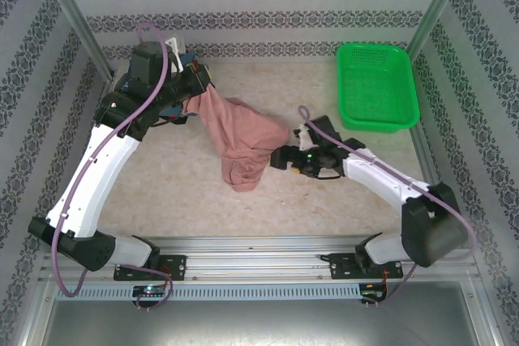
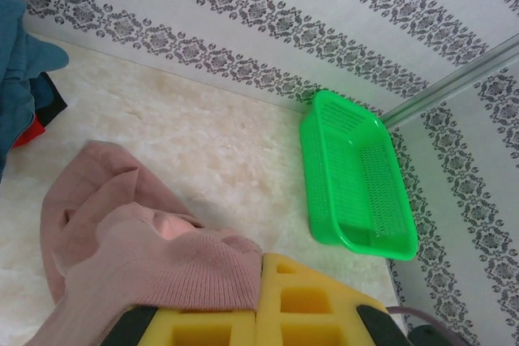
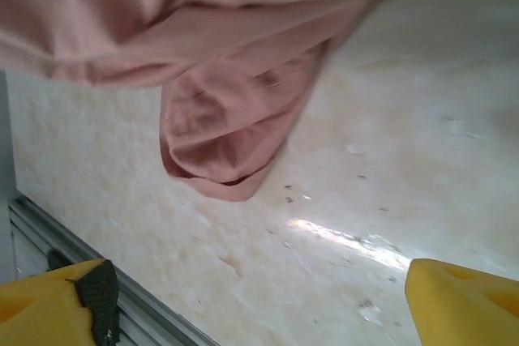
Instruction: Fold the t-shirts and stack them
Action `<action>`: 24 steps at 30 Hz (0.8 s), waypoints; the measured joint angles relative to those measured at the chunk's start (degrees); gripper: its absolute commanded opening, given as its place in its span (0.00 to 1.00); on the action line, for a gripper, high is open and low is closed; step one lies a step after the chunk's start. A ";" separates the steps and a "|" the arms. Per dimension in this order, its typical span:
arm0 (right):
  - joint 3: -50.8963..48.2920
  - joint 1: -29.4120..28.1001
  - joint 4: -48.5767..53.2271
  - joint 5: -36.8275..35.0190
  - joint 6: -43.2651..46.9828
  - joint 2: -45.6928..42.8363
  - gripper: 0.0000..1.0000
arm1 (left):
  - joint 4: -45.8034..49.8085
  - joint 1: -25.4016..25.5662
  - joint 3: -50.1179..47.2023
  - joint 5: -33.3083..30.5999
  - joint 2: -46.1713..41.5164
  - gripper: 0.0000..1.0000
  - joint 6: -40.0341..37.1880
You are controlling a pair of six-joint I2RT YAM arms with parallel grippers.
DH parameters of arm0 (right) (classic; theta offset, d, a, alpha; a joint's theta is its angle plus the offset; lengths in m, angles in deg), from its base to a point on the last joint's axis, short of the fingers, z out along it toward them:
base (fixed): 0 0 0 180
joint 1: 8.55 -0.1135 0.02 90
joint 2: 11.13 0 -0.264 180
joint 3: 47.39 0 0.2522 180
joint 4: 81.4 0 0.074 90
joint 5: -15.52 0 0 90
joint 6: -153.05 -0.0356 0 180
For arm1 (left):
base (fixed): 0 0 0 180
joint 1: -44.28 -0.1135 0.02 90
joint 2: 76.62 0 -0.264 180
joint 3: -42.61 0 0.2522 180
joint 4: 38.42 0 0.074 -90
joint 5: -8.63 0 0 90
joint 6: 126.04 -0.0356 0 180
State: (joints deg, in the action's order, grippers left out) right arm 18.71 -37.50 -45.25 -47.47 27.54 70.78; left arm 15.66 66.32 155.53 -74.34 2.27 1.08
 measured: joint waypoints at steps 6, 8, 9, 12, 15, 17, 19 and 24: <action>6.40 -6.82 -3.04 -2.23 1.60 10.36 0.74 | -0.28 -0.22 0.39 0.00 0.26 0.00 -3.34; 9.29 -7.76 -2.95 -3.30 2.21 14.01 0.70 | -0.42 -0.63 0.92 0.00 0.50 0.00 -4.26; 10.64 -8.07 -2.93 -4.09 2.64 15.74 0.68 | -0.50 -0.98 1.20 -0.02 0.63 0.00 -4.72; 12.98 -8.04 -2.54 -6.34 3.74 18.97 0.62 | -0.74 -1.97 1.64 -0.02 1.01 0.00 -5.66; 15.32 -8.07 -0.72 -8.15 5.14 21.33 0.58 | -0.85 -2.95 1.64 -0.07 1.22 0.00 -6.29; 16.63 -8.24 0.09 -8.79 5.86 22.53 0.58 | -0.92 -3.63 1.64 -0.22 1.27 0.00 -6.75; 17.57 -8.72 0.83 -9.29 6.16 23.32 0.59 | -0.96 -4.37 1.64 -0.24 1.29 0.00 -7.08; 19.43 -9.57 2.47 -10.27 6.34 26.03 0.58 | -1.36 -4.92 1.55 -0.20 1.44 0.00 -7.67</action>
State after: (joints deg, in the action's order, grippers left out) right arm 38.14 -47.07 -42.78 -57.75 33.88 96.81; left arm 14.30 61.40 157.08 -74.53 3.71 -6.59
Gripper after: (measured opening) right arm 0.594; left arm 0.052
